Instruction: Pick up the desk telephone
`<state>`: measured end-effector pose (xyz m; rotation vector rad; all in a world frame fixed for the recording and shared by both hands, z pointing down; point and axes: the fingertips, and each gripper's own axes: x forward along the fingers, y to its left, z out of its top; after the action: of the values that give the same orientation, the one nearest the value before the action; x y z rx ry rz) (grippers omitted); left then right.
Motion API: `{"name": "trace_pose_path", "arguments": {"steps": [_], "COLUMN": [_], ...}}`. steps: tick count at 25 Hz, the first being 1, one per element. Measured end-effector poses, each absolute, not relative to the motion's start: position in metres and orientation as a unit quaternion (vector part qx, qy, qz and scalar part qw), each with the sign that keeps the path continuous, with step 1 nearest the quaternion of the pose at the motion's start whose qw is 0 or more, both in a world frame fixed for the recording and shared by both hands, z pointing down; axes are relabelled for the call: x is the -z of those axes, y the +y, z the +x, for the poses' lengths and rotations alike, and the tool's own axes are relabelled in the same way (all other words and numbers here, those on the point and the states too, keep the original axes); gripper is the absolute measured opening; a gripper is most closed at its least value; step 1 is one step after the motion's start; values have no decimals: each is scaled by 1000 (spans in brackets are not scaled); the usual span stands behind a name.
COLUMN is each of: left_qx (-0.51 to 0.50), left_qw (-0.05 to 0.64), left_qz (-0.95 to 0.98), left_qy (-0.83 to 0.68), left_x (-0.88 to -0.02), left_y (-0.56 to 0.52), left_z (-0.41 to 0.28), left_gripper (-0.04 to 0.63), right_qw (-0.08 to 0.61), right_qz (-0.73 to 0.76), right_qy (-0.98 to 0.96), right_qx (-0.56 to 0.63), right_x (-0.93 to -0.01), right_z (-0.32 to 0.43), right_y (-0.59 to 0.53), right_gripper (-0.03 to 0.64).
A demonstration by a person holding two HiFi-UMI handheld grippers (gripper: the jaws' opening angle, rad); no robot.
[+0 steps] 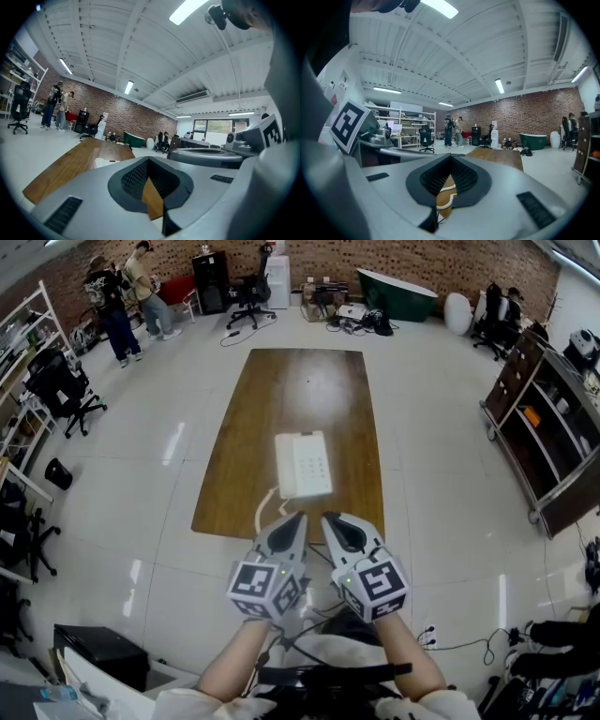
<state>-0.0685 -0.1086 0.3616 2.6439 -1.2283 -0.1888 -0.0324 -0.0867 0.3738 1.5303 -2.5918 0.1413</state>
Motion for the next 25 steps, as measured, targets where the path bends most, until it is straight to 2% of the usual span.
{"name": "trace_pose_path", "arguments": {"steps": [25], "left_qx": [-5], "left_qw": [120], "left_qz": [891], "left_qy": [-439], "left_x": [-398], "left_y": [-215], "left_z": [-47], "left_gripper": [2], "right_qw": [73], "right_qz": [493], "right_qy": [-863], "right_qx": [-85], "right_x": [-409], "right_z": [-10], "right_y": [-195], "right_gripper": [0]}}
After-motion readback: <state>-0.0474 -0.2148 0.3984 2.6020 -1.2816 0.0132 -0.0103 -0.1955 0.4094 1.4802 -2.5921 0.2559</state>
